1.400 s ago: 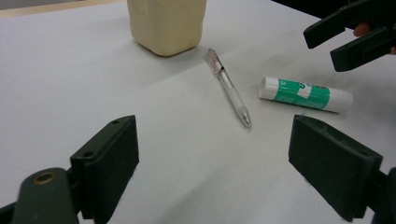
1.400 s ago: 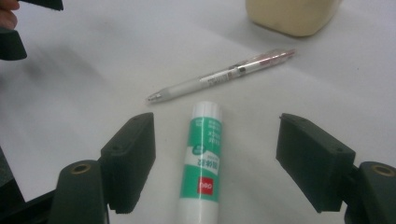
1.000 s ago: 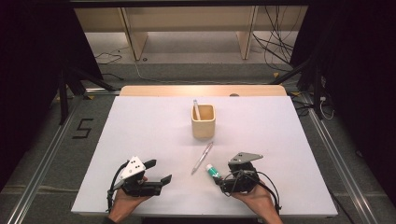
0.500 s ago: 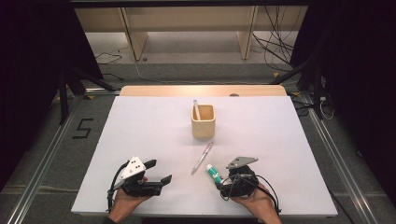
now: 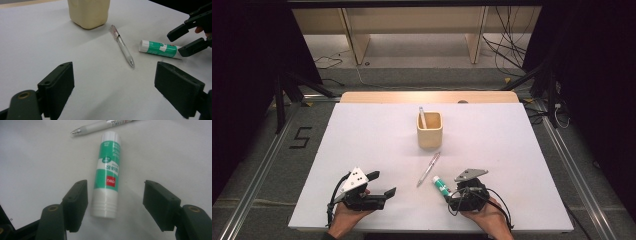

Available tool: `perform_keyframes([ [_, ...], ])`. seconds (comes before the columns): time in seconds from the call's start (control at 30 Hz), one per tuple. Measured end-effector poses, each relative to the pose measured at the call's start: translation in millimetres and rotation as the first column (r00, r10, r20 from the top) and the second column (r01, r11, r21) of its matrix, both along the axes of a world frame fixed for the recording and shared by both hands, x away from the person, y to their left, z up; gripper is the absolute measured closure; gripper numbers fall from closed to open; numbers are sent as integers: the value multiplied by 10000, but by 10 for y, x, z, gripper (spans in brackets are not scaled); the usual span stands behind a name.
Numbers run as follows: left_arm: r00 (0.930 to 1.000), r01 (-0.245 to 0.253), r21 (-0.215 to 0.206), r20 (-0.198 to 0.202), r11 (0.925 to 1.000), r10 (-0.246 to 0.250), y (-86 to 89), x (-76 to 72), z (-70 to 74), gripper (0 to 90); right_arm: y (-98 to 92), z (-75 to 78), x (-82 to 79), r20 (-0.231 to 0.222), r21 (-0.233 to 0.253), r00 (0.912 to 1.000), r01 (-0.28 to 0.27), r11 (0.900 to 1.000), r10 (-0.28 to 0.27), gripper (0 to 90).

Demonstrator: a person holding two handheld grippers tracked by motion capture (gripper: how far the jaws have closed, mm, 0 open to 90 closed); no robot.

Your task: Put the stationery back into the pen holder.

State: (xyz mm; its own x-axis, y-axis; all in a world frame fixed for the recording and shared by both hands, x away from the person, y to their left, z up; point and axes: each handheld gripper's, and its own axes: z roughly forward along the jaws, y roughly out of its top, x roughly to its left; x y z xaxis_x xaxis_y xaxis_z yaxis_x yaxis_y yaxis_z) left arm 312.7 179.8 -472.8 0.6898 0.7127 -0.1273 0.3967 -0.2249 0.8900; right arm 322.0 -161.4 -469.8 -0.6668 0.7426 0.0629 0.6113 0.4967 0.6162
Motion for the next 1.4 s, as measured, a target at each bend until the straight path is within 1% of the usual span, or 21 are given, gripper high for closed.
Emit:
perform_keyframes([
  [0.2,10000,3,14,15,10000,-3,-1,-1,1,158,23,-20,-20,-46,-51,9999,-123,9999,123,404],
  [0.37,10000,12,13,7,10000,-12,-2,0,-1,158,67,-49,-45,137,-320,9996,-235,9992,240,438],
  [0.43,10000,17,16,7,10000,-17,-2,0,-1,158,85,-59,-57,151,-378,9995,-279,9989,285,461],
  [0.6,10000,33,44,-4,10000,-33,-6,-1,-1,158,124,-92,-89,374,-803,9985,-361,9961,392,539],
  [0.63,10000,33,40,-1,10000,-33,-6,-1,-2,158,129,-99,-93,353,-822,9986,-357,9960,387,551],
  [0.77,10000,29,39,-7,10000,-29,-6,0,-3,158,142,-100,-110,391,-778,9983,-395,9962,426,606],
  [0.93,10000,38,49,-1,10000,-38,-8,-1,-2,158,124,-100,-96,287,-637,9991,-298,9975,317,640],
  [1.1,10000,45,52,-13,10000,-45,-10,-1,-4,158,119,-98,-92,241,-600,9993,-262,9979,277,649],
  [1.33,10000,42,48,-14,10000,-42,-5,3,-6,158,108,-75,-98,403,-691,9984,-368,9969,397,653],
  [1.4,10000,41,50,-11,10000,-41,-3,3,-5,158,93,-48,-101,475,-626,9978,-430,9971,461,654],
])
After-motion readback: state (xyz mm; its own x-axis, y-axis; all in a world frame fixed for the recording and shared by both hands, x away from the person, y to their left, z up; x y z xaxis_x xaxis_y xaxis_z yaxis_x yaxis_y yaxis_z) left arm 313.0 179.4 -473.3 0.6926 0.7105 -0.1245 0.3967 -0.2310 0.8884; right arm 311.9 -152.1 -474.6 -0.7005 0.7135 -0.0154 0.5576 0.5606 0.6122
